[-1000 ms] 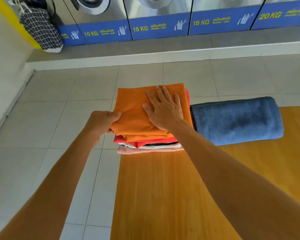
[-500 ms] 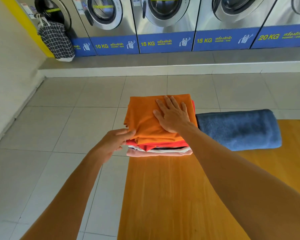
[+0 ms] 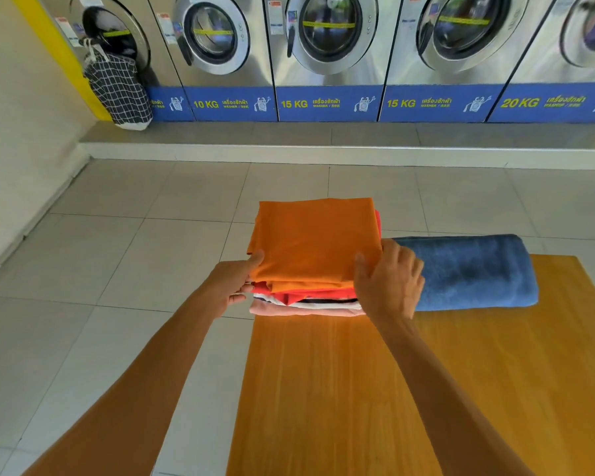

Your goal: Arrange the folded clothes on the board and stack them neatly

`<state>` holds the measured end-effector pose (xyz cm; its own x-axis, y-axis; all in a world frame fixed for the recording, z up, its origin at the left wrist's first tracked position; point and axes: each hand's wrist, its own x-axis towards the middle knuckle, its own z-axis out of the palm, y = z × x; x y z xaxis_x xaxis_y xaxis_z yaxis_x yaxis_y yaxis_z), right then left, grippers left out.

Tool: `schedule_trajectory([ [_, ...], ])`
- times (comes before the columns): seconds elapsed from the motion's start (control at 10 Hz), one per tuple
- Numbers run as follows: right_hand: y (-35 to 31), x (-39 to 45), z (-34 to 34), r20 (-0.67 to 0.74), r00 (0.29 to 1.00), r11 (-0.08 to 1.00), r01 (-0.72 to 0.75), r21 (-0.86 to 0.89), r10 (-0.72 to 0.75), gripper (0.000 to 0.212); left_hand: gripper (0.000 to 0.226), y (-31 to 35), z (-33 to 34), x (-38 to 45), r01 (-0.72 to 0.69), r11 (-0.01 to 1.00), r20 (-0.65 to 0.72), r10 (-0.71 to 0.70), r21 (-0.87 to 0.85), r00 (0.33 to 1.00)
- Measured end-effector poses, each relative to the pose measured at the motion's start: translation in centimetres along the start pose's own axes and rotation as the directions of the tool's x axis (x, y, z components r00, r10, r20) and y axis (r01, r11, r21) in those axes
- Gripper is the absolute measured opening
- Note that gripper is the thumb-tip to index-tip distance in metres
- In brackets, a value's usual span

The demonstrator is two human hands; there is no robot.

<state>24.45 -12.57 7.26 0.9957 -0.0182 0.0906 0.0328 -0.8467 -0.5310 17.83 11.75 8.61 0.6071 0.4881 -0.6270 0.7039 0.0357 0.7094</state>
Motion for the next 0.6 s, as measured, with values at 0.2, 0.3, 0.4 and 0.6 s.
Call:
schedule_trajectory([
  [0.2, 2.3, 1.2, -1.7, 0.386, 0.904, 0.886, -0.324, 0.331, 0.186, 0.034, 0.036, -0.1, 0.4, 0.4, 0.059, 0.995, -0.063, -0.064, -0.081, 0.996],
  [0.3, 3.6, 1.6, -1.2, 0.46, 0.865, 0.822, -0.403, 0.403, 0.199, 0.033, 0.029, -0.6, 0.4, 0.2, 0.002, 0.992, -0.164, -0.023, -0.128, 0.986],
  [0.4, 4.1, 1.3, -1.3, 0.494, 0.845, 0.801, -0.435, 0.412, 0.205, 0.028, 0.026, -1.0, 1.0, -0.4, -0.059, 0.997, -0.266, 0.044, -0.046, 0.963],
  [0.6, 4.5, -0.3, -3.7, 0.471, 0.852, 0.773, -0.453, 0.444, 0.229, 0.012, 0.012, -1.2, 0.0, -1.7, -0.126, 0.974, -0.422, 0.196, 0.189, 0.885],
])
